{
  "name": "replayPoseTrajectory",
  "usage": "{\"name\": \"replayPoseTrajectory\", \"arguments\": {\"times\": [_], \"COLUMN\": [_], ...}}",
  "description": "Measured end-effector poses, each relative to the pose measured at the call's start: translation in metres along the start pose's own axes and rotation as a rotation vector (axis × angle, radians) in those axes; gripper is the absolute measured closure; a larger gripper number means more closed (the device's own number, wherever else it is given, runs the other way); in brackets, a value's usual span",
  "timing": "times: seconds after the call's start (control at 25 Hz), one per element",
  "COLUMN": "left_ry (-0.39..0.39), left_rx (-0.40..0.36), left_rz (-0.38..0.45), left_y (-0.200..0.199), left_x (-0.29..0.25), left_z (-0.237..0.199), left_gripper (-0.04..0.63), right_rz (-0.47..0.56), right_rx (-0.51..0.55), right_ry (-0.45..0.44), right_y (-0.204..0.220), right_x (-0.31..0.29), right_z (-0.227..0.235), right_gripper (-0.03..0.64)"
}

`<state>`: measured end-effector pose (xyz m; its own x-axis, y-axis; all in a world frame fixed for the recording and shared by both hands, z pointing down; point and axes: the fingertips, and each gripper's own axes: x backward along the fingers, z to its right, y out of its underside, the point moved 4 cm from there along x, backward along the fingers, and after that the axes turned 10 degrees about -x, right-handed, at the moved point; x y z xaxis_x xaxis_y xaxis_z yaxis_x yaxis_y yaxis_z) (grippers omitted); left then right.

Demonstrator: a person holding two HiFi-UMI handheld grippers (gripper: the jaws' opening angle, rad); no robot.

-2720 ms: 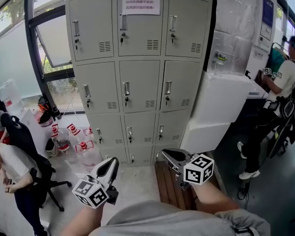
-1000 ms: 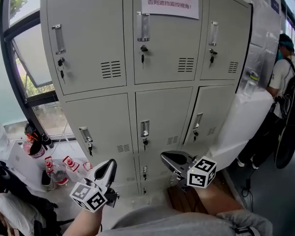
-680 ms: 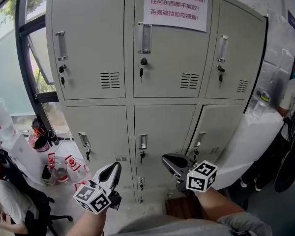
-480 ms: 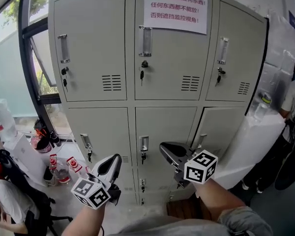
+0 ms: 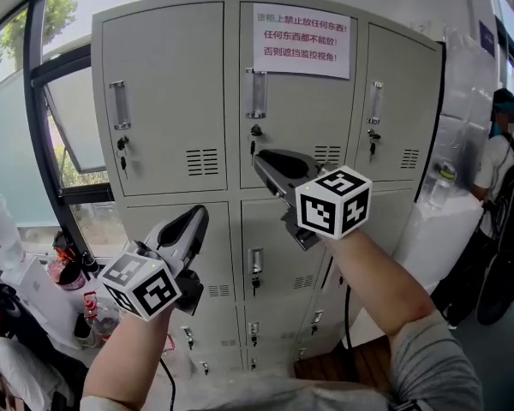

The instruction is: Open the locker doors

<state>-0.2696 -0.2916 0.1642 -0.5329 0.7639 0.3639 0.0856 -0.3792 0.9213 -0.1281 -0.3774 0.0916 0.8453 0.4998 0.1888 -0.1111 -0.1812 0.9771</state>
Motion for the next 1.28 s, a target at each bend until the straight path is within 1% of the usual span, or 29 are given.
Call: {"name": "replayPoseTrajectory", "arguments": {"times": [0.12,0.16,0.24,0.36,0.6,0.8,0.96,1.04,1.16,1.28], "left_ry": [0.002,0.003,0.006,0.015,0.027,0.034,0.027,0.022,0.018,0.015], "left_rx": [0.001,0.001,-0.003,-0.031,-0.044,-0.055,-0.056,-0.051,-0.044,-0.043], "left_rz": [0.013,0.013,0.014,0.017,0.011,0.012,0.005,0.002,-0.004,-0.010], "left_y": [-0.022,-0.029,-0.039,-0.052,-0.065,-0.072,-0.071,-0.069,-0.066,-0.063], "left_x": [-0.005,-0.006,-0.007,-0.008,-0.011,-0.008,-0.002,0.001,0.004,0.007], "left_z": [-0.016,-0.020,-0.025,-0.028,-0.035,-0.037,-0.039,-0.039,-0.035,-0.024], "left_gripper": [0.591,0.591,0.591,0.591,0.591,0.591,0.591,0.591,0.591,0.591], "right_rz": [0.008,0.010,0.012,0.011,-0.021,-0.042,-0.045,-0.040,-0.029,-0.015], "right_rx": [-0.003,0.002,0.020,0.048,0.069,0.026,-0.024,-0.037,-0.067,-0.082], "right_ry": [0.047,0.071,0.130,0.209,0.302,0.350,0.333,0.311,0.240,0.153], "right_y": [-0.032,-0.040,-0.056,-0.072,-0.081,-0.081,-0.079,-0.078,-0.079,-0.085], "right_x": [-0.024,-0.032,-0.044,-0.057,-0.078,-0.092,-0.100,-0.100,-0.089,-0.064], "right_z": [0.006,0.009,0.017,0.029,0.042,0.051,0.053,0.052,0.045,0.029], "right_gripper": [0.584,0.564,0.546,0.528,0.501,0.488,0.489,0.489,0.489,0.489]}}
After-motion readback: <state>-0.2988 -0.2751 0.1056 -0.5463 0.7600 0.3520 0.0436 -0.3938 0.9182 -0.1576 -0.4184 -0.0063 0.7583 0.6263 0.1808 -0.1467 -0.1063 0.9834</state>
